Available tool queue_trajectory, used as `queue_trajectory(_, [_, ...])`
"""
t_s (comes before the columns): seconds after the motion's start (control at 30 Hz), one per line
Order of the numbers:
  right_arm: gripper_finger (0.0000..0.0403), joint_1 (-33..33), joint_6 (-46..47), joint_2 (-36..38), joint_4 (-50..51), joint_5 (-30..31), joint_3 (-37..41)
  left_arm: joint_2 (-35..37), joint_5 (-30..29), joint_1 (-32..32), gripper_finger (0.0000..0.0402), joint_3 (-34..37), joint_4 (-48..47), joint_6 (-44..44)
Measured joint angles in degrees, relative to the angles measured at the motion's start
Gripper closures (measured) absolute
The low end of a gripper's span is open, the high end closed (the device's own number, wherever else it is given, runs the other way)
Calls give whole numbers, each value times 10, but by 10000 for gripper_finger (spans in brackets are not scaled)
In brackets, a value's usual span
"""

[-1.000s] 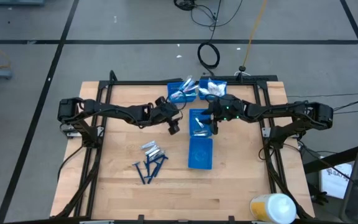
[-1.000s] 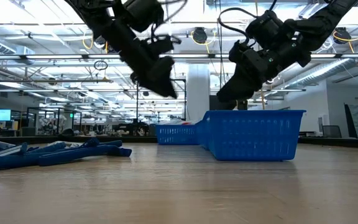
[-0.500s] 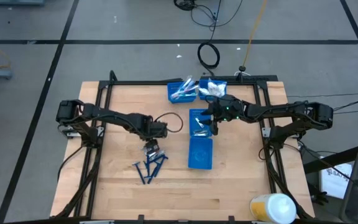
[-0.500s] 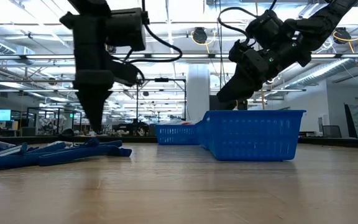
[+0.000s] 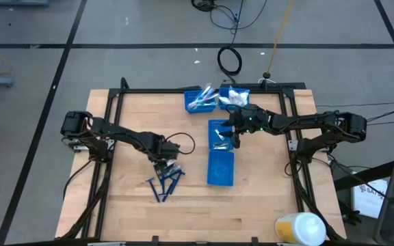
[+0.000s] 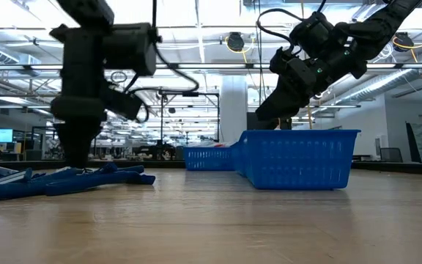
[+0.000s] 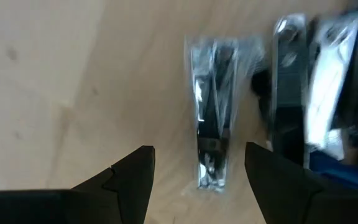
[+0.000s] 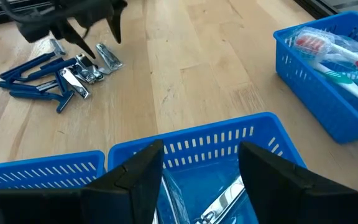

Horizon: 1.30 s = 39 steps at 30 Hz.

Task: Pick & Place Travel size toiletries
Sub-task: Put the nail clipper into the center blue bin

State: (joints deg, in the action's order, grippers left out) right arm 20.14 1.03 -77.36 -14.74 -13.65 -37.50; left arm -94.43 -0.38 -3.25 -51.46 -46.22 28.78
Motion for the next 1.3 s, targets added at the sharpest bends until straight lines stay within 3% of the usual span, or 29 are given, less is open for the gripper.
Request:
queue_trajectory(0.17, [206, 0, 0, 0, 0, 0, 0, 3, 24, 13, 160, 35, 38, 0])
queue_trajectory(0.43, [206, 0, -2, 0, 0, 0, 0, 2, 10, 29, 160, 53, 131, -12])
queue_trajectory(0.7, [206, 0, -2, 0, 0, 0, 0, 2, 18, 26, 168, 52, 62, -3])
queue_trajectory(0.93, [206, 0, -2, 0, 0, 0, 0, 1, 24, 26, 262, 53, 44, 9])
queue_trajectory(1.13, [206, 0, -2, 0, 0, 0, 0, 2, 14, 39, 365, 53, 72, -52])
queue_trajectory(1.3, [206, 0, -2, 0, -8, 0, 0, -1, -11, 60, 368, 30, 124, -102])
